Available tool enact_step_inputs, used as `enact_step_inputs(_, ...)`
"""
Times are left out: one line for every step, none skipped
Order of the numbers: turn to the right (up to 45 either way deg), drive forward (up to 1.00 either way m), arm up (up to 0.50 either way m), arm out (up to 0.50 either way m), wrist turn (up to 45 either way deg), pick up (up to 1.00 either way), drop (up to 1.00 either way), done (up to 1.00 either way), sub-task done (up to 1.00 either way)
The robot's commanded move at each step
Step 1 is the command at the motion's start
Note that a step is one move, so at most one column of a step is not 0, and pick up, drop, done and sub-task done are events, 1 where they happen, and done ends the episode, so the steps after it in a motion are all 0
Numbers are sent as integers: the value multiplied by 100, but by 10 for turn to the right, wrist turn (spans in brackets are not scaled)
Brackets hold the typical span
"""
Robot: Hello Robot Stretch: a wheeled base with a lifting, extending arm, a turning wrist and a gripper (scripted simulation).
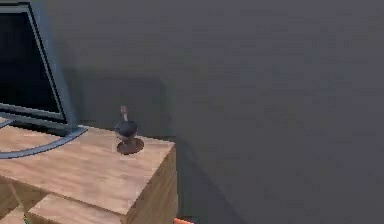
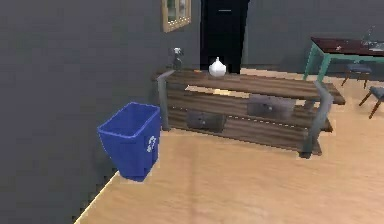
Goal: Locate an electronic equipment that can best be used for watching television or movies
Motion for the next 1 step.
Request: enact_step_inputs(-420, 0, 0, 0, 0, 0, 0, 0, 0)
